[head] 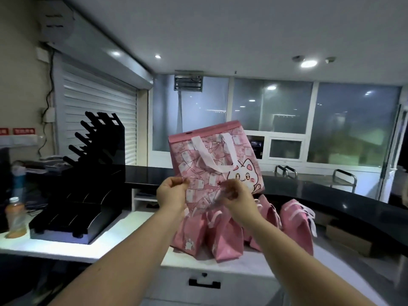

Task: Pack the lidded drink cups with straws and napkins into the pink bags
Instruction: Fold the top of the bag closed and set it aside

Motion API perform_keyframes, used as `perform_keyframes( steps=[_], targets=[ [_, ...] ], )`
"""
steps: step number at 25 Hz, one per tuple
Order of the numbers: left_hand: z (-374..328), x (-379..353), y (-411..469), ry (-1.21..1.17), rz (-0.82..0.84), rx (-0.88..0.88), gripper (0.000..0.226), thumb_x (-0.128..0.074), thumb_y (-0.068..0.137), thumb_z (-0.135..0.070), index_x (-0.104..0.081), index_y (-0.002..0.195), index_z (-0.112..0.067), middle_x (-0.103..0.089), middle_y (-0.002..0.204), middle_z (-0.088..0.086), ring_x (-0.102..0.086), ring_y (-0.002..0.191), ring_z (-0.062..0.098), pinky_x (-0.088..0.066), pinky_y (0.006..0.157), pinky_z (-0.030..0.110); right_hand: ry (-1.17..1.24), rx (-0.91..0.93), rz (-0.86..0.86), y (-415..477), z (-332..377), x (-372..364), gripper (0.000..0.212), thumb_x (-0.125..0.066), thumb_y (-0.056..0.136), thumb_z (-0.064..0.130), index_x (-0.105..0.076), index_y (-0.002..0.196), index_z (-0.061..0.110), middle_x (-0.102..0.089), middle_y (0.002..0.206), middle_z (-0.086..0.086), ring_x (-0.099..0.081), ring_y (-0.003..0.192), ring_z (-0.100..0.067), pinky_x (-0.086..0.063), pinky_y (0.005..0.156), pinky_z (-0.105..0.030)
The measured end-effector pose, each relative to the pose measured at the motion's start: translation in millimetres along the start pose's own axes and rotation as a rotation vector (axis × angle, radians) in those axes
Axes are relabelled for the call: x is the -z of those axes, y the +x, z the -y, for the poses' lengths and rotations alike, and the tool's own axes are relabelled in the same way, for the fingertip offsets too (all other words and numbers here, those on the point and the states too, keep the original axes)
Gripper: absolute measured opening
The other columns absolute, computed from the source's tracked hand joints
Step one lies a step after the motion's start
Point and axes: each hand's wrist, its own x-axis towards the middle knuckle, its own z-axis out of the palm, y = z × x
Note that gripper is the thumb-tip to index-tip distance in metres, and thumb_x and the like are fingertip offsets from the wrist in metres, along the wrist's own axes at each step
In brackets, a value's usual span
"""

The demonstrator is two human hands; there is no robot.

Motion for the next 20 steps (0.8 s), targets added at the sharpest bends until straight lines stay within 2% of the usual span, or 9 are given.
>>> perform_keyframes(
  steps=[3,5,8,10,12,14,16,19,20],
  targets=[
    [13,-37,61,0.041,-0.060,-0.064,0.020,-0.076,0.077,-0.007,-0.062,0.066,-0.016,-0.070,0.076,0.006,-0.065,0.074,0.027,-0.056,0.075,0.039,-0.025,0.050,0.188,70,-22,-43,0.055,-0.078,0.076,0.024,-0.049,0.122,0.034,-0.044,0.116,0.002,-0.060,0.095,-0.013,-0.053,0.083,-0.020],
    [17,-61,100,0.079,-0.085,-0.099,0.021,-0.076,0.077,-0.009,-0.062,0.065,-0.018,-0.067,0.068,0.002,-0.060,0.066,0.024,-0.054,0.069,0.037,-0.045,0.059,0.186,121,-36,-63,0.073,-0.079,0.073,0.031,-0.039,0.134,0.035,-0.037,0.124,0.000,-0.052,0.109,-0.021,-0.050,0.089,-0.020],
    [32,-87,161,0.127,-0.125,-0.168,0.020,-0.075,0.078,-0.009,-0.063,0.064,-0.017,-0.062,0.060,-0.003,-0.054,0.060,0.018,-0.046,0.059,0.027,-0.007,0.060,0.151,198,-63,-94,0.083,-0.077,0.076,0.033,-0.030,0.144,0.030,-0.030,0.140,-0.002,-0.043,0.125,-0.023,-0.044,0.103,-0.037],
    [49,-92,198,0.167,-0.154,-0.197,0.022,-0.075,0.078,-0.009,-0.061,0.064,-0.016,-0.061,0.060,-0.003,-0.053,0.058,0.016,-0.042,0.054,0.024,0.039,0.064,0.192,232,-82,-120,0.081,-0.075,0.079,0.028,-0.028,0.145,0.026,-0.029,0.144,0.000,-0.047,0.119,-0.016,-0.049,0.093,-0.023],
    [67,-87,235,0.234,-0.174,-0.229,0.024,-0.077,0.076,-0.010,-0.061,0.061,-0.019,-0.065,0.070,0.000,-0.056,0.063,0.016,-0.043,0.059,0.024,0.020,0.069,0.231,254,-103,-149,0.078,-0.073,0.082,0.019,-0.028,0.146,0.023,-0.029,0.145,0.000,-0.050,0.113,-0.012,-0.046,0.083,-0.012],
    [83,-81,272,0.334,-0.187,-0.267,0.025,-0.080,0.073,-0.013,-0.061,0.060,-0.022,-0.065,0.090,0.005,-0.060,0.072,0.015,-0.044,0.069,0.023,-0.025,0.072,0.239,277,-124,-179,0.079,-0.073,0.082,0.018,-0.027,0.147,0.021,-0.032,0.143,0.001,-0.051,0.114,-0.013,-0.045,0.090,-0.017],
    [97,-75,313,0.408,-0.188,-0.278,0.022,-0.081,0.072,-0.014,-0.062,0.063,-0.020,-0.058,0.106,0.005,-0.059,0.080,0.011,-0.041,0.076,0.017,-0.037,0.044,0.232,306,-145,-209,0.071,-0.071,0.083,0.018,-0.033,0.143,0.021,-0.040,0.137,0.003,-0.054,0.105,-0.008,-0.047,0.086,-0.016],
    [119,-67,380,0.455,-0.160,-0.272,0.017,-0.080,0.075,-0.015,-0.064,0.070,-0.014,-0.047,0.115,0.000,-0.051,0.077,-0.005,-0.031,0.066,-0.002,-0.103,0.111,0.223,355,-175,-256,0.053,-0.065,0.086,0.020,-0.043,0.134,0.022,-0.056,0.121,0.002,-0.058,0.096,-0.006,-0.050,0.075,-0.015],
    [127,-65,404,0.474,-0.152,-0.279,0.017,-0.080,0.075,-0.015,-0.064,0.070,-0.014,-0.047,0.115,0.000,-0.049,0.075,-0.009,-0.031,0.063,-0.004,-0.115,0.124,0.233,369,-180,-269,0.045,-0.061,0.090,0.020,-0.045,0.132,0.021,-0.059,0.116,0.001,-0.059,0.095,-0.009,-0.048,0.070,-0.011]
  ],
)
